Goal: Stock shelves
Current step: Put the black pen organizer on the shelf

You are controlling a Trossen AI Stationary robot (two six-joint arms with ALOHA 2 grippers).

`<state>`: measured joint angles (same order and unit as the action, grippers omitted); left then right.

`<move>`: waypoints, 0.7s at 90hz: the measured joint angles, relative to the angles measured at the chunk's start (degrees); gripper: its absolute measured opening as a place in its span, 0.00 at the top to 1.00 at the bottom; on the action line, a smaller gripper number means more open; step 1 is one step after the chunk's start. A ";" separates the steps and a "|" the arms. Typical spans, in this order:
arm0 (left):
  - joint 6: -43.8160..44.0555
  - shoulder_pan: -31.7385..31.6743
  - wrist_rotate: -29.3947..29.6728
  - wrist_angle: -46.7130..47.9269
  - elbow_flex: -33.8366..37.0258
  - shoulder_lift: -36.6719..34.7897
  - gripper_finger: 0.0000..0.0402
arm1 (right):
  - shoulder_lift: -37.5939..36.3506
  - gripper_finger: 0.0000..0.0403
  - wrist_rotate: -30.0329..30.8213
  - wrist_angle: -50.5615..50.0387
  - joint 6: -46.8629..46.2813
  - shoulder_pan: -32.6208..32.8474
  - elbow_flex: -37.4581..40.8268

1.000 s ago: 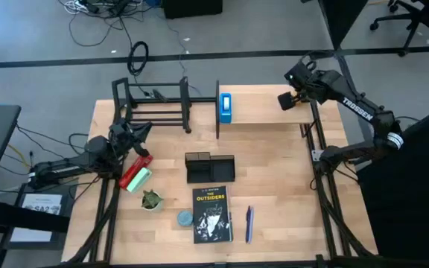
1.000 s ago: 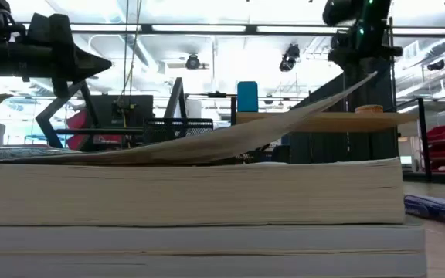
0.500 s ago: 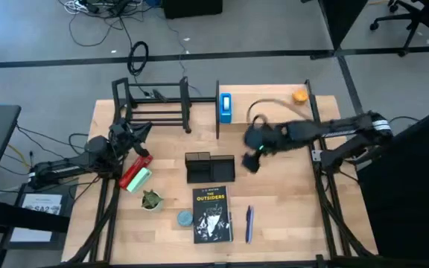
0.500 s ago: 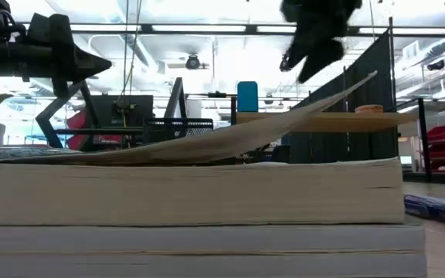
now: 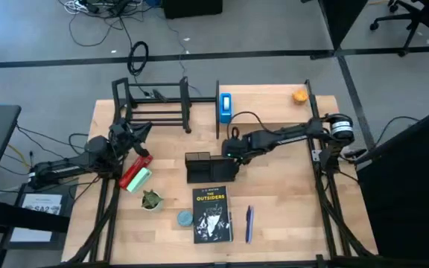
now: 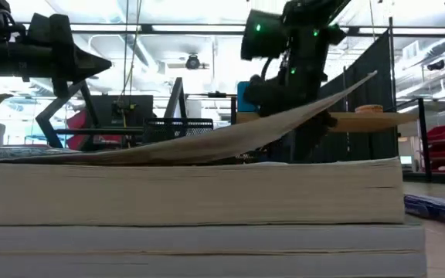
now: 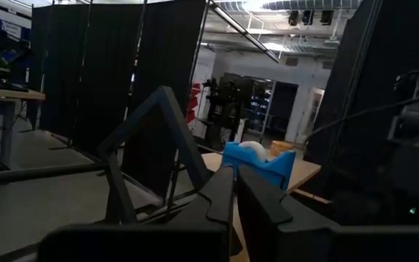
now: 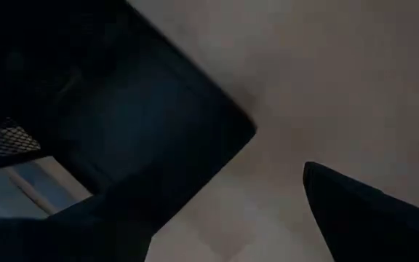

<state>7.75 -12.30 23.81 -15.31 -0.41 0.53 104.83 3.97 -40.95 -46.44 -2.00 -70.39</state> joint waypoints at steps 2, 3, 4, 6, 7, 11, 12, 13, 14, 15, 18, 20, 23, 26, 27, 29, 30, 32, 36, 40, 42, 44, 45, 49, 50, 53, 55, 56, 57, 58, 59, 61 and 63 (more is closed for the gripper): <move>0.00 -0.01 0.02 0.00 -0.01 0.00 1.00 | 0.38 0.27 -0.36 0.00 -0.29 -0.08 -0.01; 0.00 -0.01 0.01 -0.01 -0.01 0.01 1.00 | 0.59 0.27 -0.49 0.00 -0.40 -0.12 -0.02; 0.00 0.01 0.00 -0.02 -0.01 0.01 1.00 | 0.82 0.27 -0.63 0.02 -0.43 -0.15 -0.02; 0.00 -0.01 0.02 -0.02 -0.01 -0.01 1.00 | 1.14 0.27 -0.97 0.07 -0.43 -0.18 -0.02; 0.00 -0.01 0.02 -0.02 -0.01 0.00 1.00 | 1.33 0.27 -1.14 0.10 -0.44 -0.21 -0.02; 0.00 -0.01 0.00 0.00 0.00 0.00 1.00 | 1.98 0.29 -1.62 0.19 -0.62 -0.22 -0.02; 0.00 -0.01 0.00 0.00 -0.01 0.01 1.00 | 2.10 0.30 -1.82 0.18 -0.76 -0.22 -0.02; 0.00 0.00 0.00 -0.02 0.00 0.00 1.00 | 2.16 0.30 -2.04 0.10 -0.97 -0.22 -0.02; 0.00 -0.01 0.01 -0.01 -0.01 -0.01 1.00 | 2.20 0.31 -2.27 0.02 -1.15 -0.22 -0.02; 0.00 -0.01 0.02 0.00 -0.01 -0.01 1.00 | 2.21 0.33 -2.50 -0.08 -1.26 -0.22 -0.02; 0.00 0.01 0.02 -0.02 -0.01 0.01 1.00 | 2.26 0.37 -3.12 -0.49 -1.82 -0.20 -0.02; 0.00 -0.01 0.02 -0.02 0.00 0.00 1.00 | 2.34 0.41 -3.43 -0.59 -2.09 -0.20 -0.02; 0.01 0.01 0.00 -0.02 -0.01 0.00 1.00 | 2.43 0.47 -4.05 -0.57 -2.62 -0.20 -0.04; 0.00 -0.01 0.00 0.00 0.01 -0.01 1.00 | 2.45 0.55 -4.76 -0.75 -2.82 -0.18 -0.04; 0.02 -0.01 0.02 0.00 0.01 -0.01 1.00 | 2.44 0.58 -4.98 -0.94 -2.87 -0.17 -0.04; 0.00 -0.01 0.02 -0.02 0.01 -0.01 1.00 | 2.41 0.63 -5.42 -1.34 -2.89 -0.16 -0.04; 0.00 -0.01 0.02 -0.01 0.01 -0.01 1.00 | 2.40 0.66 -5.69 -1.51 -2.89 -0.16 -0.04; 0.00 -0.01 0.00 0.00 0.01 -0.01 1.00 | 2.39 0.73 -6.34 -1.71 -2.91 -0.16 -0.04; 0.00 0.00 0.02 -0.02 0.00 0.00 1.00 | 2.41 0.85 -7.50 -1.86 -3.38 -0.16 -0.04; 0.02 0.01 0.00 -0.02 -0.01 -0.01 1.00 | 2.39 0.94 -8.56 -2.11 -3.81 -0.26 -0.04; 0.00 0.00 0.01 0.01 0.00 0.00 1.00 | 2.40 0.95 -9.16 -2.14 -3.89 -0.32 -0.05; 0.00 0.00 0.00 0.02 0.01 0.00 1.00 | 2.39 0.96 -9.95 -2.43 -4.02 -0.37 -0.07; 0.01 0.00 0.01 0.03 0.00 0.00 1.00 | 2.39 0.96 -10.51 -2.67 -4.12 -0.37 -0.07; 0.00 0.00 0.02 0.02 0.00 0.00 1.00 | 2.30 0.97 -12.39 -4.11 -4.40 -0.27 -0.06; 0.00 -0.01 0.02 0.01 0.00 -0.01 1.00 | 2.16 0.98 -12.74 -4.51 -4.43 -0.21 -0.05; 0.00 -0.01 0.01 -0.02 0.00 0.01 1.00 | 1.71 0.99 -13.50 -5.52 -4.52 0.08 -0.02; 0.00 0.01 0.02 0.00 0.01 0.01 1.00 | 1.30 0.99 -13.85 -6.07 -4.62 0.22 -0.02; 0.00 0.01 0.01 0.01 0.01 0.00 1.00 | 1.04 0.99 -14.03 -6.33 -4.77 0.29 -0.02; 0.00 0.01 0.00 0.02 0.01 -0.01 1.00 | 0.74 0.99 -14.17 -6.62 -4.95 0.37 -0.02; 0.02 -0.01 0.00 0.02 -0.01 -0.01 1.00 | 0.36 0.99 -14.26 -6.99 -5.12 0.44 -0.02; 0.01 -0.01 0.00 0.03 -0.01 -0.01 1.00 | -0.05 0.99 -14.29 -7.40 -5.36 0.48 -0.01; 0.00 0.00 0.01 0.03 -0.01 0.01 1.00 | -0.89 0.99 -14.30 -8.30 -5.81 0.54 0.00; 0.00 -0.01 0.02 0.02 -0.01 0.01 1.00 | -1.74 1.00 -14.30 -9.14 -6.23 0.56 0.00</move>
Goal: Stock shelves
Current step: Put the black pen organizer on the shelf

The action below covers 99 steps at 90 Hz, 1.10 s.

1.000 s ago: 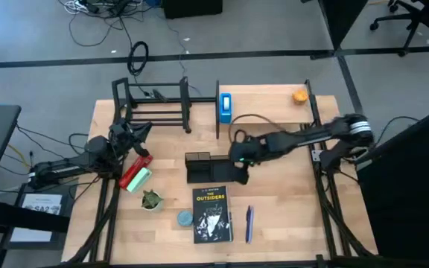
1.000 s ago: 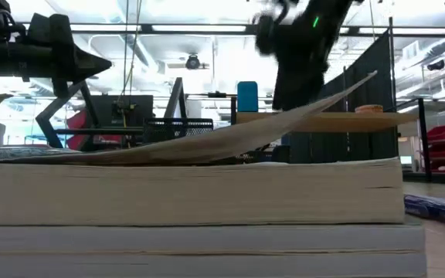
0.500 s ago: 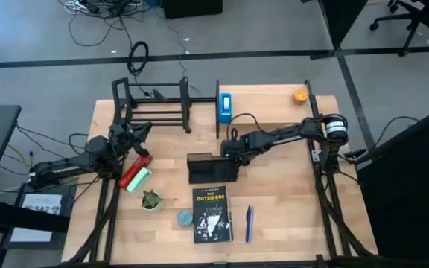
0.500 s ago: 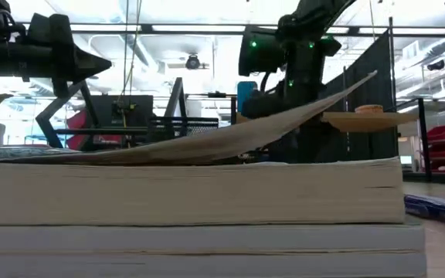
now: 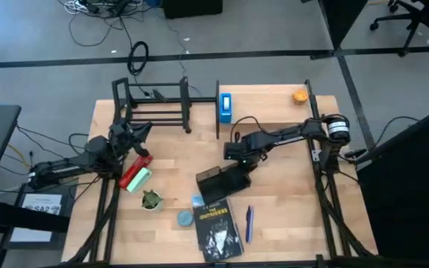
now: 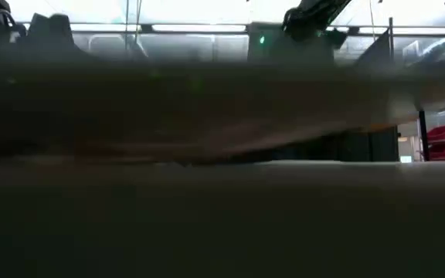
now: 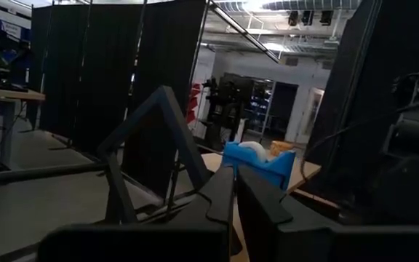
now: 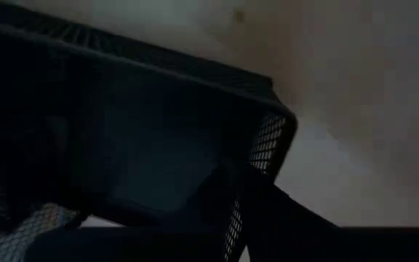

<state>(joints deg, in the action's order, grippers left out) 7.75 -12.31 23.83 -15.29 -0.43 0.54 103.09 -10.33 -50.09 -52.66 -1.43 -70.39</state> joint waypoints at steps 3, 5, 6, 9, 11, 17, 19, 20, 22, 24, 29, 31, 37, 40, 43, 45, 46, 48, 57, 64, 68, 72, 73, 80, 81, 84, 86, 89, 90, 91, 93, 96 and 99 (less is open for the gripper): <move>0.02 0.01 0.00 -0.05 0.00 -0.02 1.00 | -1.62 1.00 0.00 -1.27 -0.37 0.07 0.00; 0.00 0.02 -0.02 -0.03 0.01 -0.01 1.00 | -2.77 1.00 0.06 -2.16 -0.71 0.01 0.00; 0.00 0.02 -0.02 -0.03 0.02 -0.02 1.00 | -3.32 1.00 0.14 -2.60 -0.94 -0.06 0.00; 0.00 0.00 0.00 -0.03 0.00 -0.01 1.00 | -5.18 1.00 0.31 -3.95 -1.74 -0.31 0.00; 0.00 0.01 0.00 -0.03 0.02 -0.01 1.00 | -6.51 1.00 0.44 -4.88 -2.29 -0.56 0.00; 0.00 0.00 0.00 -0.04 0.00 0.00 1.00 | -10.94 1.00 0.75 -7.31 -3.75 -1.40 0.00; 0.00 0.02 0.00 -0.04 0.00 -0.02 1.00 | -12.50 1.00 0.95 -7.88 -4.26 -1.75 0.00; 0.00 0.02 -0.01 -0.03 0.01 -0.01 1.00 | -13.32 1.00 1.08 -8.25 -4.44 -1.95 0.00; 0.00 0.02 -0.02 0.00 0.01 0.00 1.00 | -14.98 1.00 1.40 -9.13 -4.79 -2.26 0.00; 0.00 0.00 0.00 0.00 0.00 0.00 1.00 | -16.53 1.00 1.75 -10.20 -5.46 -2.52 0.00; 0.00 0.02 -0.02 -0.07 0.02 0.00 1.00 | -20.90 1.00 2.27 -11.32 -7.64 -3.27 0.00; 0.00 0.01 -0.01 -0.09 0.01 0.00 1.00 | -22.74 1.00 2.88 -11.66 -8.69 -3.50 -0.01; 0.00 0.02 -0.01 -0.10 0.00 -0.01 1.00 | -27.88 1.00 4.30 -14.06 -11.66 -4.75 -0.07; 0.00 0.01 0.00 -0.07 0.02 -0.01 1.00 | -30.32 1.00 5.71 -15.39 -12.65 -5.62 -0.07; 0.02 0.00 -0.01 -0.09 0.02 -0.02 1.00 | -32.63 1.00 7.05 -16.23 -13.51 -6.60 -0.07; 0.02 0.02 -0.02 -0.06 0.01 -0.01 1.00 | -34.14 1.00 8.16 -16.85 -13.96 -7.33 -0.07; 0.02 0.02 -0.02 -0.05 0.01 0.00 1.00 | -34.88 1.00 8.78 -17.21 -14.16 -7.73 -0.07; 0.00 0.00 0.01 -0.08 0.01 -0.02 1.00 | -36.34 1.00 9.78 -17.90 -14.45 -8.60 -0.07; 0.00 0.02 -0.02 -0.08 0.02 -0.02 1.00 | -41.36 1.00 13.18 -20.84 -14.28 -13.60 -0.93; 0.00 0.02 -0.01 -0.07 0.01 -0.02 1.00 | -44.05 1.00 15.38 -21.97 -12.67 -18.31 -2.05; 0.01 0.01 -0.01 -0.07 0.00 0.00 1.00 | -44.74 1.00 15.89 -21.85 -11.16 -21.48 -2.95; 0.00 0.00 0.00 -0.07 0.02 -0.01 1.00 | -44.81 1.00 15.97 -21.74 -9.03 -24.98 -3.98; 0.01 0.00 0.00 -0.08 0.01 -0.02 1.00 | -44.74 1.00 15.94 -21.69 -8.48 -25.82 -4.24; 0.00 0.00 0.00 -0.07 0.02 -0.02 1.00 | -43.14 1.00 14.88 -21.63 -3.97 -32.14 -6.27; 0.00 0.01 0.00 -0.07 0.01 -0.01 1.00 | -42.73 1.00 14.62 -21.59 -3.35 -32.94 -6.59; 0.00 0.02 -0.02 -0.07 0.00 0.00 1.00 | -41.43 1.00 13.93 -21.36 -1.46 -35.57 -7.50; 0.00 0.01 -0.02 -0.09 0.01 0.00 1.00 | -40.45 1.00 13.49 -21.21 -0.16 -37.28 -8.22; 0.02 0.00 0.00 -0.07 0.02 -0.01 1.00 | -38.98 1.00 12.47 -21.15 1.61 -39.68 -9.25; 0.02 0.00 0.00 -0.07 0.02 -0.02 1.00 | -38.42 1.00 12.10 -21.14 2.25 -40.51 -9.60; 0.00 0.01 0.00 -0.07 0.00 -0.02 1.00 | -37.86 1.00 11.73 -21.14 2.85 -41.30 -9.93; 0.02 0.00 0.00 -0.07 0.00 -0.02 1.00 | -36.69 1.00 11.00 -21.15 3.81 -42.84 -10.61; 0.02 0.00 0.00 -0.07 0.00 0.00 1.00 | -34.99 1.00 9.90 -21.04 5.21 -44.86 -11.59; 0.00 0.00 0.00 -0.07 0.00 -0.02 1.00 | -33.21 1.00 8.88 -20.98 6.29 -46.73 -12.52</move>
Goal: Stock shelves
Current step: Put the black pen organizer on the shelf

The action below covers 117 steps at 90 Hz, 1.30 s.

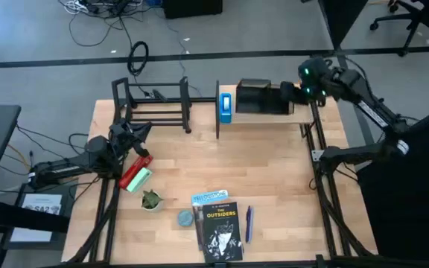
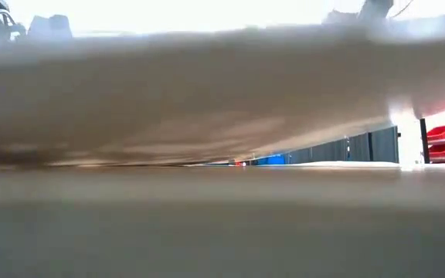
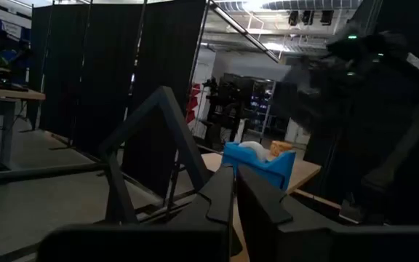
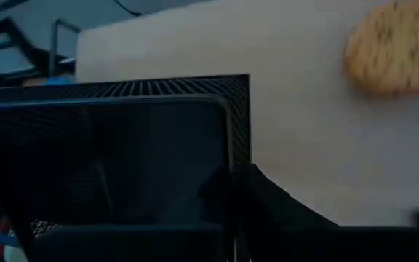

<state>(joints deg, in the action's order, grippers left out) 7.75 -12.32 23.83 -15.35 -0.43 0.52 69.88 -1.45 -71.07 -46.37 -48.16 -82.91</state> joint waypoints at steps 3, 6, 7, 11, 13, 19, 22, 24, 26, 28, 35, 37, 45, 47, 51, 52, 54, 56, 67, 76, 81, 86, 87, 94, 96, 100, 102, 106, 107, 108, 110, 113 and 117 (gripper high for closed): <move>0.00 0.01 0.00 0.00 0.02 0.00 1.00 | 1.76 1.00 -0.71 -0.04 0.95 -1.64 -0.75; 0.00 0.00 0.00 0.00 0.00 0.00 1.00 | 3.42 1.00 -1.37 -0.16 1.58 -3.14 -1.43; 0.00 0.01 -0.01 0.00 0.00 0.00 1.00 | 3.92 1.00 -1.50 -0.17 1.71 -3.56 -1.60; 0.00 0.00 0.00 0.00 0.00 0.01 1.00 | 5.93 1.00 -1.90 -0.26 2.08 -5.10 -2.32; 0.00 0.00 0.00 0.00 0.02 0.00 1.00 | 6.92 1.00 -2.06 -0.22 2.23 -5.70 -2.59; 0.00 0.00 0.00 0.00 0.00 0.01 1.00 | 9.48 1.00 -2.66 -0.04 2.38 -6.54 -3.11; 0.01 0.00 0.00 0.00 0.01 0.00 1.00 | 10.53 1.00 -2.93 -0.11 2.45 -6.56 -3.19; 0.00 0.01 0.00 0.00 0.01 0.01 1.00 | 11.21 1.00 -3.04 -0.17 2.54 -6.54 -3.19; 0.00 0.01 -0.01 0.00 0.01 0.01 1.00 | 11.80 1.00 -3.18 -0.28 2.54 -6.46 -3.19; 0.01 0.01 0.00 0.00 0.01 0.00 1.00 | 12.36 1.00 -3.29 -0.43 2.61 -6.41 -3.19; 0.00 0.00 0.00 -0.02 0.00 0.02 1.00 | 13.82 1.00 -4.03 -0.70 3.27 -6.13 -3.19; 0.00 0.01 0.00 0.00 0.00 0.01 1.00 | 14.18 1.00 -4.22 -0.76 3.53 -5.96 -3.19; 0.00 0.02 0.00 0.00 0.01 -0.01 1.00 | 14.93 1.00 -4.07 -1.01 3.83 -5.84 -3.19; 0.00 0.00 0.00 0.00 0.02 -0.01 1.00 | 15.03 1.00 -3.80 -1.00 3.83 -5.84 -3.19; 0.00 0.01 -0.01 0.01 0.01 0.01 1.00 | 15.17 1.00 -3.61 -1.05 3.87 -5.84 -3.19; 0.00 0.00 0.00 0.00 0.01 0.00 1.00 | 15.20 1.00 -3.50 -1.06 3.88 -5.84 -3.19; 0.00 0.01 0.00 -0.02 0.02 -0.01 1.00 | 15.25 1.00 -3.24 -1.05 3.93 -5.84 -3.19; 0.00 0.01 -0.01 -0.01 0.01 0.00 1.00 | 15.28 1.00 -2.95 -1.05 4.00 -5.84 -3.19; 0.00 0.01 -0.01 0.00 0.01 -0.01 1.00 | 15.30 1.00 -2.21 -0.94 4.00 -5.84 -3.19; 0.01 0.02 0.00 0.00 0.01 -0.01 1.00 | 15.30 1.00 -1.48 -1.16 4.11 -5.84 -3.16; 0.00 0.01 0.00 0.00 0.00 0.01 1.00 | 15.30 1.00 -1.23 -1.02 4.13 -5.84 -2.91; 0.00 0.01 -0.01 0.00 0.02 0.01 1.00 | 15.30 1.00 -1.23 -0.81 4.22 -5.84 -2.44; 0.00 0.02 -0.02 0.00 0.02 0.00 1.00 | 15.30 1.00 -1.21 -0.84 4.21 -5.84 -2.38; 0.00 0.01 0.00 0.01 0.00 0.01 1.00 | 15.32 1.00 -1.04 -0.83 4.26 -5.82 -2.17; 0.00 0.01 0.00 0.00 0.01 0.00 1.00 | 15.32 1.00 -0.97 -0.76 4.51 -5.82 -2.17; 0.00 0.01 -0.01 0.00 0.01 0.00 1.00 | 15.32 1.00 -0.88 -0.76 4.70 -5.82 -2.17; 0.00 0.00 -0.02 0.00 0.02 0.00 1.00 | 15.32 1.00 -0.90 -0.76 4.83 -5.82 -2.17; 0.00 0.01 0.00 0.00 0.00 0.01 1.00 | 15.32 1.00 -0.86 -0.69 4.98 -5.82 -2.17; 0.01 0.00 0.00 0.00 0.00 0.01 1.00 | 15.32 1.00 -0.82 -0.68 5.01 -5.82 -2.17; 0.00 0.00 0.00 0.00 0.01 0.01 1.00 | 15.32 1.00 -0.76 -0.68 5.01 -5.82 -2.17; 0.00 0.02 0.00 0.00 0.00 0.02 1.00 | 15.32 1.00 -0.63 -0.68 5.03 -5.77 -2.17; 0.00 0.00 0.00 0.00 0.00 0.02 1.00 | 15.32 1.00 -0.26 -0.68 5.03 -5.57 -2.17; 0.00 0.02 -0.01 0.00 0.02 0.00 1.00 | 15.32 0.99 0.36 -0.62 5.03 -5.37 -2.17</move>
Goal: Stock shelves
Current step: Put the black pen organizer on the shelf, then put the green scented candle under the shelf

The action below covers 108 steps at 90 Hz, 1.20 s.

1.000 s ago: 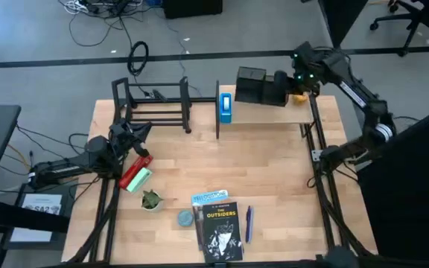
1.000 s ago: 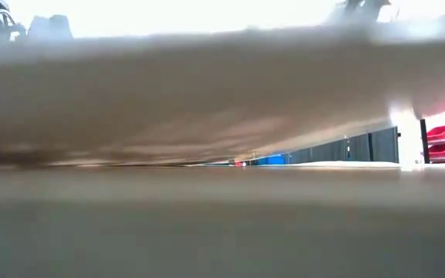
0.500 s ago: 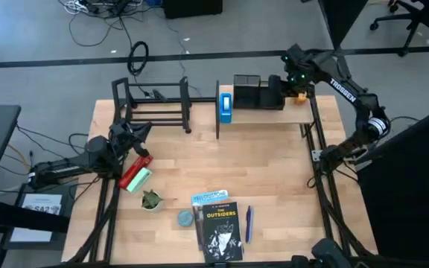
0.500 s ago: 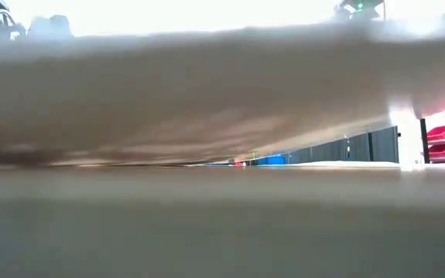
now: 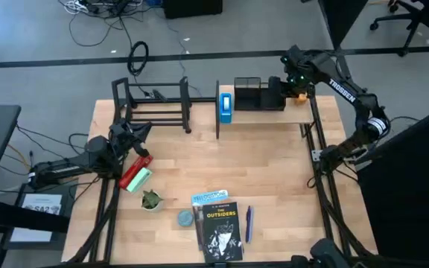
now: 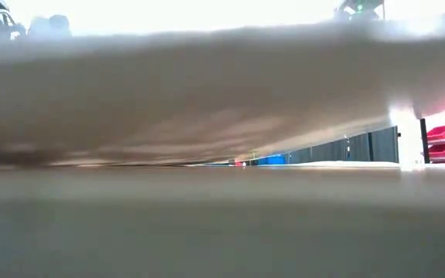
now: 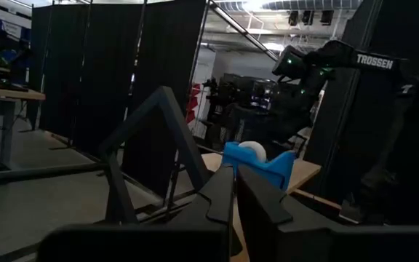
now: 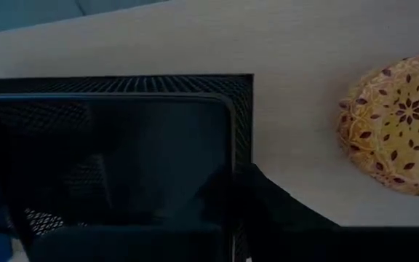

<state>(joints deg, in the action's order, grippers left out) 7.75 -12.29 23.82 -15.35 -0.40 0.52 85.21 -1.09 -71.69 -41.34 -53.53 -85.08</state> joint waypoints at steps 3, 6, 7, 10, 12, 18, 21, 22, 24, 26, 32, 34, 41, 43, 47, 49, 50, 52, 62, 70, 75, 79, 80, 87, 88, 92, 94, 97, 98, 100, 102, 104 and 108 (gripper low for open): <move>0.01 -0.01 0.01 0.00 -0.02 -0.01 1.00 | 0.00 0.99 0.63 0.08 0.00 0.25 0.00; 0.00 -0.02 0.01 0.00 -0.02 -0.01 1.00 | 0.00 0.98 1.21 0.14 0.01 0.46 0.00; 0.01 -0.01 0.01 0.01 -0.02 0.01 1.00 | 0.00 0.97 1.36 0.15 0.00 0.54 0.00; 0.00 -0.02 0.00 0.01 -0.02 0.01 1.00 | 0.00 0.96 2.11 0.04 -0.02 0.67 0.00; 0.00 -0.02 -0.01 0.00 0.00 0.01 1.00 | 0.00 0.95 2.52 0.01 -0.02 0.77 0.00; 0.00 0.00 0.01 0.00 0.00 0.01 1.00 | 0.00 0.91 3.14 0.26 -0.02 1.04 -0.02; 0.00 -0.02 0.01 0.00 -0.02 0.01 1.00 | 0.00 0.89 3.40 0.18 -0.02 1.08 -0.02; 0.00 -0.02 0.00 0.00 -0.02 0.01 1.00 | 0.00 0.88 3.42 0.18 -0.02 1.09 -0.02; 0.01 -0.02 0.00 0.00 -0.02 0.01 1.00 | 0.00 0.86 3.44 0.19 -0.01 1.09 -0.02; 0.00 0.00 0.00 0.00 0.00 0.00 1.00 | 0.00 0.85 3.44 0.20 0.02 1.09 -0.02; 0.00 0.00 -0.01 0.00 -0.01 0.01 1.00 | -0.01 0.80 3.56 0.41 1.15 1.09 -0.02; 0.01 0.00 0.00 0.00 -0.01 -0.01 1.00 | -0.07 0.79 3.67 0.67 1.79 1.09 -0.02; 0.01 -0.01 0.00 0.00 -0.01 0.01 1.00 | -0.99 0.75 3.97 2.12 4.70 1.09 0.00; 0.01 -0.01 0.01 0.00 -0.01 0.00 1.00 | -1.52 0.73 4.02 2.72 5.41 1.09 0.00; 0.02 0.00 0.01 0.00 -0.02 -0.01 1.00 | -2.69 0.72 4.11 3.88 6.48 1.09 -0.02; 0.00 -0.01 0.01 0.00 0.00 -0.01 1.00 | -3.33 0.71 4.12 4.38 6.93 1.09 -0.02; 0.00 -0.02 0.01 0.00 0.00 -0.01 1.00 | -3.65 0.71 4.14 4.63 7.16 1.09 -0.02; 0.00 -0.01 -0.01 0.00 0.00 -0.01 1.00 | -4.30 0.70 4.19 5.10 7.58 1.09 -0.02; 0.02 0.00 0.00 0.00 -0.02 0.00 1.00 | -8.72 0.69 5.85 7.04 9.88 1.67 -0.03; 0.02 -0.02 0.01 0.02 0.00 0.01 1.00 | -12.57 0.70 9.48 7.27 13.33 4.70 -0.07; 0.00 -0.01 -0.01 0.00 -0.01 -0.01 1.00 | -14.71 0.70 11.68 7.31 15.14 8.42 -0.07; 0.00 -0.02 0.01 0.00 -0.02 0.01 1.00 | -16.20 0.71 13.28 7.41 15.87 12.30 -0.07; 0.00 -0.02 0.01 0.00 -0.02 0.01 1.00 | -16.57 0.71 13.76 7.43 15.98 13.45 -0.07; 0.00 0.00 0.01 0.00 -0.02 0.00 1.00 | -18.37 0.73 17.21 7.62 15.95 21.65 -0.09; 0.00 0.00 0.01 0.00 -0.02 -0.01 1.00 | -18.53 0.73 17.67 7.63 15.93 22.90 -0.09; 0.00 -0.01 0.01 0.00 -0.01 0.00 1.00 | -18.80 0.74 19.10 7.70 15.41 27.95 -0.09; 0.01 -0.02 0.01 0.00 0.00 0.00 1.00 | -18.80 0.74 19.69 7.75 15.01 30.41 -0.09; 0.02 -0.02 -0.01 0.00 -0.02 -0.01 1.00 | -18.71 0.74 20.39 7.77 14.49 33.78 -0.09; 0.01 -0.02 0.00 0.00 -0.01 -0.01 1.00 | -18.64 0.74 20.61 7.79 14.32 34.86 -0.07; 0.00 -0.02 0.01 0.00 0.00 0.01 1.00 | -18.45 0.75 20.89 8.01 14.13 37.11 0.08; 0.00 -0.02 0.01 0.00 0.00 -0.01 1.00 | -18.19 0.75 20.97 8.39 14.06 39.19 0.32; 0.01 -0.01 0.00 0.00 -0.02 0.01 1.00 | -17.99 0.75 21.04 8.94 14.05 41.29 0.68; 0.00 -0.02 0.01 0.02 -0.02 0.01 1.00 | -17.41 0.75 21.03 9.99 14.08 45.14 1.81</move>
<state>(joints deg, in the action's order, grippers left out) 7.75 -12.32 23.83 -15.33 -0.43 0.54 67.80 19.94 -61.70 -27.27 -8.39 -83.27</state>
